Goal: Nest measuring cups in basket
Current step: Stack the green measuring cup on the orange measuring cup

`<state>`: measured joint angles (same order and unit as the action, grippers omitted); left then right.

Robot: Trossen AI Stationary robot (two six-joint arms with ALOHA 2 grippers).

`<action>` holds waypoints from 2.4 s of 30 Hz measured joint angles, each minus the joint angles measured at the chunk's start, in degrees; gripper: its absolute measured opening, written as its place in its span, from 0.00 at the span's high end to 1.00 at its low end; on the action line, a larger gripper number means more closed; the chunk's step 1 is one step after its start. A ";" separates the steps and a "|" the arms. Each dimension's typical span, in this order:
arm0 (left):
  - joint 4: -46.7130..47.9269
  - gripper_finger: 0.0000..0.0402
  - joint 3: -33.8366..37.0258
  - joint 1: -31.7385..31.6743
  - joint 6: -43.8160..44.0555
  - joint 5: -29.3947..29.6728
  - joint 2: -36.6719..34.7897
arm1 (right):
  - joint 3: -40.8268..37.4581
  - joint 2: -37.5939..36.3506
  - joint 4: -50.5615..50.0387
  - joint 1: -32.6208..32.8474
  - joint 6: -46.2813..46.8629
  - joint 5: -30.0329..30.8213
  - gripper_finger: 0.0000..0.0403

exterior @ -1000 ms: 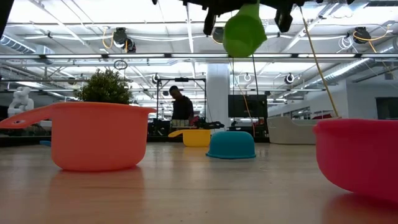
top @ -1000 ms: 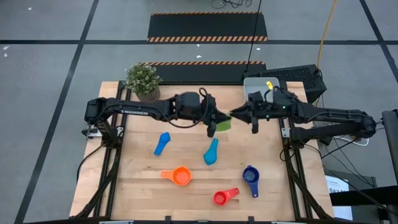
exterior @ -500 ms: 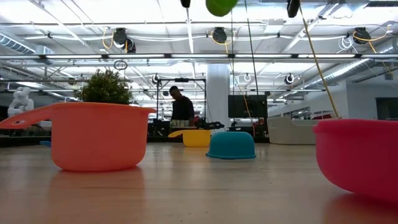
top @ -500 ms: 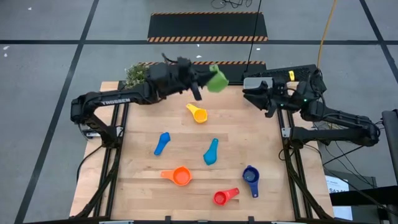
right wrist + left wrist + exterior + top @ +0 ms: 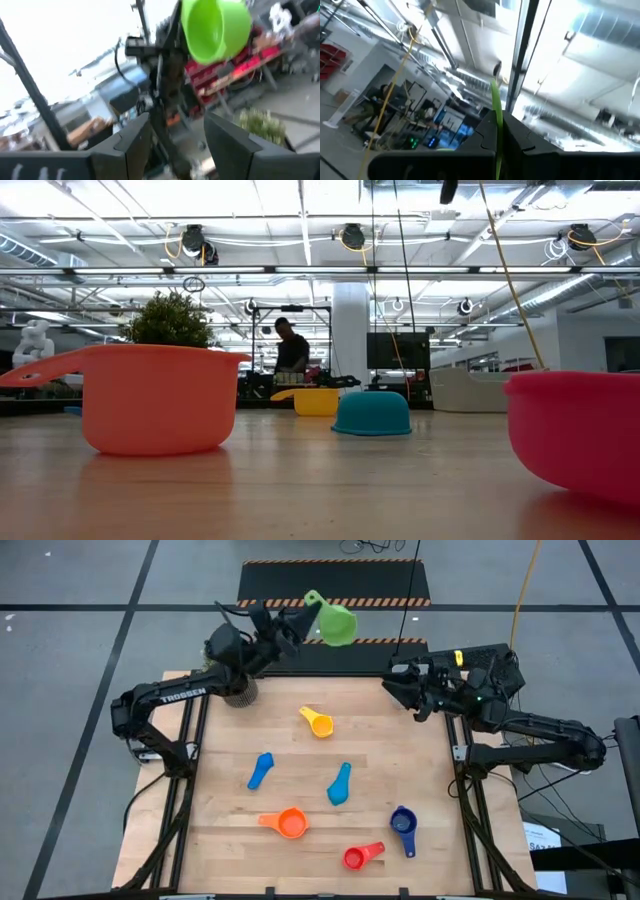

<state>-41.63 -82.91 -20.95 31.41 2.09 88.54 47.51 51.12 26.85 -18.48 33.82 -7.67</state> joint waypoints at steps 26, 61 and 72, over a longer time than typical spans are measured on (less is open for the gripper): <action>-29.00 0.99 0.04 3.41 9.94 11.53 13.13 | 0.00 3.40 10.32 -8.75 0.87 -1.20 0.55; -31.10 0.99 0.04 9.20 5.78 16.14 15.36 | -0.04 3.83 9.18 -8.94 4.97 -2.91 0.55; -28.84 0.98 0.04 9.06 4.70 15.44 15.36 | -0.04 6.60 12.40 -8.94 7.68 -6.10 0.56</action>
<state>-70.48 -82.87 -11.89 36.11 17.53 103.90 47.46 57.73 39.25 -27.42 41.50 -13.76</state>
